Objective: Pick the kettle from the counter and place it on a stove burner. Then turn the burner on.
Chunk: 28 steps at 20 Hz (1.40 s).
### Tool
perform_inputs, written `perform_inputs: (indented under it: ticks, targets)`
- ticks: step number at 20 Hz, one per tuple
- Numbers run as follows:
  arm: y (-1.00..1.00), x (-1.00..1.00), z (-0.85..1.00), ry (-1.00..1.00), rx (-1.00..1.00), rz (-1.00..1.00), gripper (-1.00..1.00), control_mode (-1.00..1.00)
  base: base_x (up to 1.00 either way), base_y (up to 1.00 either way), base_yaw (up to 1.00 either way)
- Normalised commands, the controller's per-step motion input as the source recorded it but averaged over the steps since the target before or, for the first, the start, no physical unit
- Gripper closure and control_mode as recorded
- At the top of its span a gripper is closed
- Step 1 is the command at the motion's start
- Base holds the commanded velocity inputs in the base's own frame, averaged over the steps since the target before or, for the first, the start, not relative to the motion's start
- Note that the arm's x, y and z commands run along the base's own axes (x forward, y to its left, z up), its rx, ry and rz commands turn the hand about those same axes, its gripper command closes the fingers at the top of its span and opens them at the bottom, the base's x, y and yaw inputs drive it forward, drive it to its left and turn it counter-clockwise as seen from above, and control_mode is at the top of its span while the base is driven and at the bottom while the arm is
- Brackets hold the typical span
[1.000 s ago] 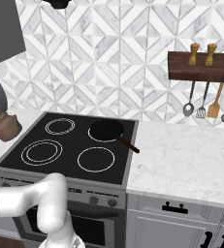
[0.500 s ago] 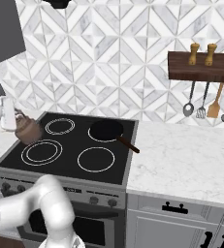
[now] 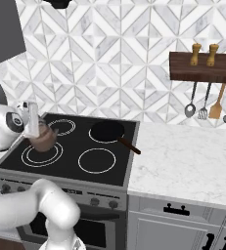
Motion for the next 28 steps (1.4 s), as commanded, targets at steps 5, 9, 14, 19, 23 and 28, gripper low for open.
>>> perform_inputs:
  ticks: [5, 9, 14, 19, 23, 28]
  targets:
    - [0.00, 0.00, -0.34, 0.12, 0.04, 0.00, 1.00, -1.00, 0.00, 0.00, 0.00]
    - [0.01, 0.02, -0.14, 0.05, 0.09, 0.00, 1.00, -1.00, 0.00, 0.00, 0.00]
    - [0.14, -0.11, -0.12, 0.04, 0.05, 0.02, 1.00, -1.00, 0.00, 0.00, 0.00]
    - [0.00, -0.15, -0.01, 0.01, 0.00, 0.01, 1.00, -1.00, 0.00, 0.00, 0.00]
    - [0.00, -0.32, 0.00, 0.06, 0.01, 0.01, 1.00, -1.00, 0.00, 0.00, 0.00]
    - [-0.04, -0.09, 0.06, 0.02, 0.06, 0.00, 1.00, -1.00, 0.00, 0.00, 0.00]
